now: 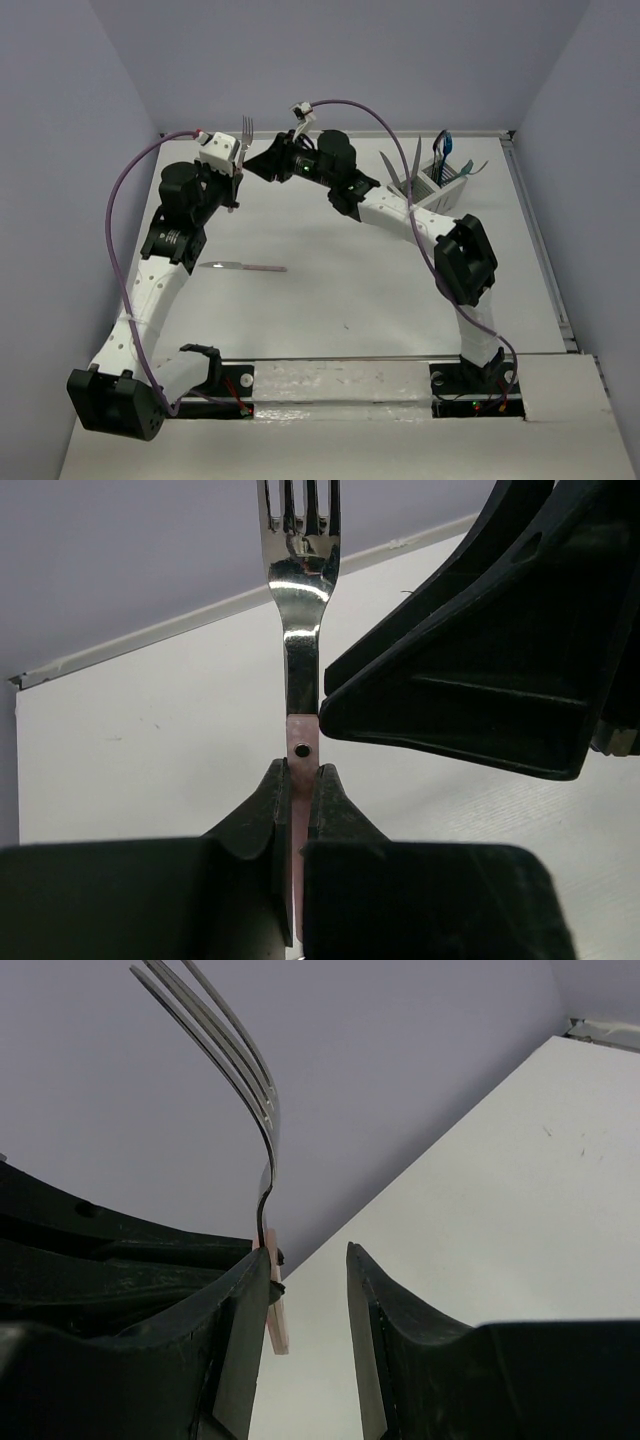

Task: Sort the eating utensils into containers

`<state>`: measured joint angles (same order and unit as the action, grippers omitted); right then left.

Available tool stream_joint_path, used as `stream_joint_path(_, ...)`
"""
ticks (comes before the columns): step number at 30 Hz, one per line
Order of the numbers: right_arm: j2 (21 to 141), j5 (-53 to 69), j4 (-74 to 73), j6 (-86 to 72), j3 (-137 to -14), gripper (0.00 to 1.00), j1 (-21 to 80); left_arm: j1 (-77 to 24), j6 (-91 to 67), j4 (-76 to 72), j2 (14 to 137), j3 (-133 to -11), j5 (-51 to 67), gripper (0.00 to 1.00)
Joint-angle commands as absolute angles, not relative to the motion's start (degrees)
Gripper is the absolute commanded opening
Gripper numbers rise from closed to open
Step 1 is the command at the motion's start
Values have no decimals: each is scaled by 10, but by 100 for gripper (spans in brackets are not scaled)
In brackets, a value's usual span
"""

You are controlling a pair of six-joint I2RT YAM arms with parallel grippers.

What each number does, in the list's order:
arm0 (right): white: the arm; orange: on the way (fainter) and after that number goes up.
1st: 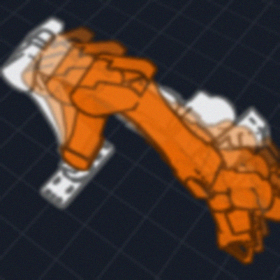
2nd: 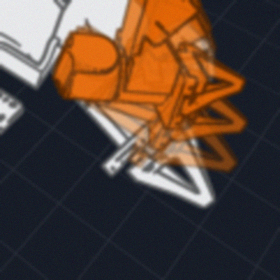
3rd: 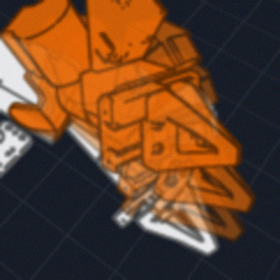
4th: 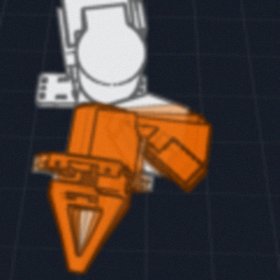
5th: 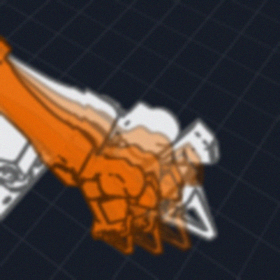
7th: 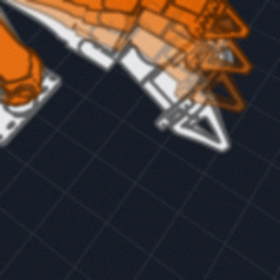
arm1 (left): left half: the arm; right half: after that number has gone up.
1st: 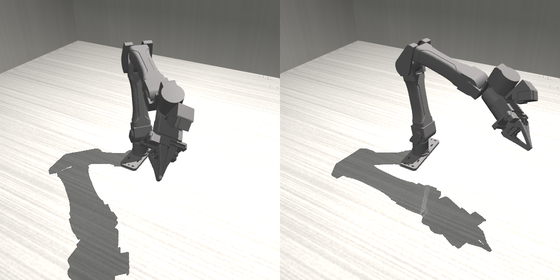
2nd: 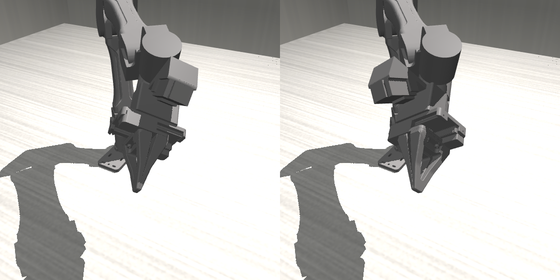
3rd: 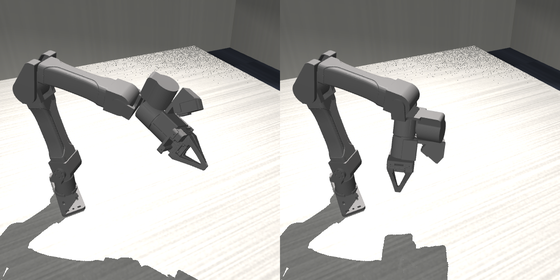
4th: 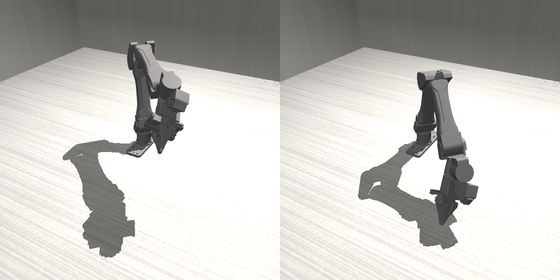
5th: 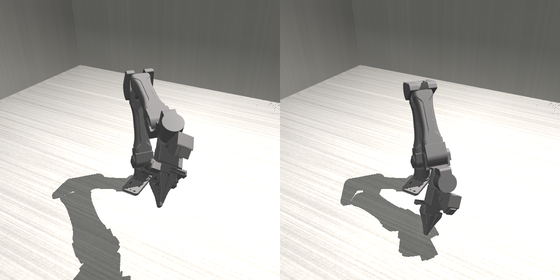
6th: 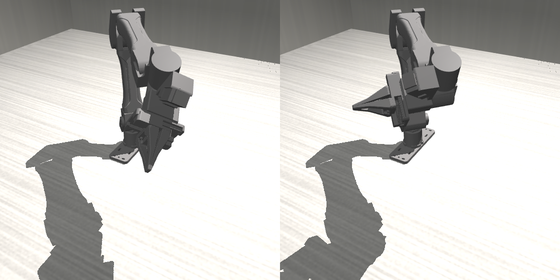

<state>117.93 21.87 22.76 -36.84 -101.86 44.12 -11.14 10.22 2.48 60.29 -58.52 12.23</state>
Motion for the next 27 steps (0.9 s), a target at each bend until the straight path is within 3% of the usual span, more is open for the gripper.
stream_joint_path(1, 1145, 250, 297, -359, -1013, 43, 450, -131, 104, 4, 597, -579, 180, 0)
stream_joint_path(9, 1119, 230, 327, -375, -964, 45, 450, -131, 96, 4, 608, -583, 192, 0)
stream_joint_path(17, 1151, 227, 326, -396, -996, 46, 450, -131, 103, -10, 598, -577, 214, 0)
stream_joint_path(19, 1161, 225, 320, -396, -1004, 24, 450, -132, 105, -13, 593, -574, 222, 0)
stream_joint_path(20, 1165, 226, 316, -397, -1008, 3, 450, -132, 105, -13, 593, -572, 220, 0)
stream_joint_path(23, 1155, 215, 313, -383, -996, 0, 450, -132, 111, -12, 591, -571, 204, 0)
stream_joint_path(24, 1146, 204, 297, -350, -982, 0, 450, -132, 113, -11, 591, -570, 198, 12)
stream_joint_path(25, 1119, 190, 281, -327, -975, 0, 450, -132, 118, -10, 590, -568, 191, 75)
stream_joint_path(26, 1102, 147, 262, -301, -966, 0, 442, -132, 122, -8, 587, -562, 169, 99)
stream_joint_path(27, 1084, 124, 235, -254, -954, 0, 430, -132, 134, -9, 585, -556, 155, 99)
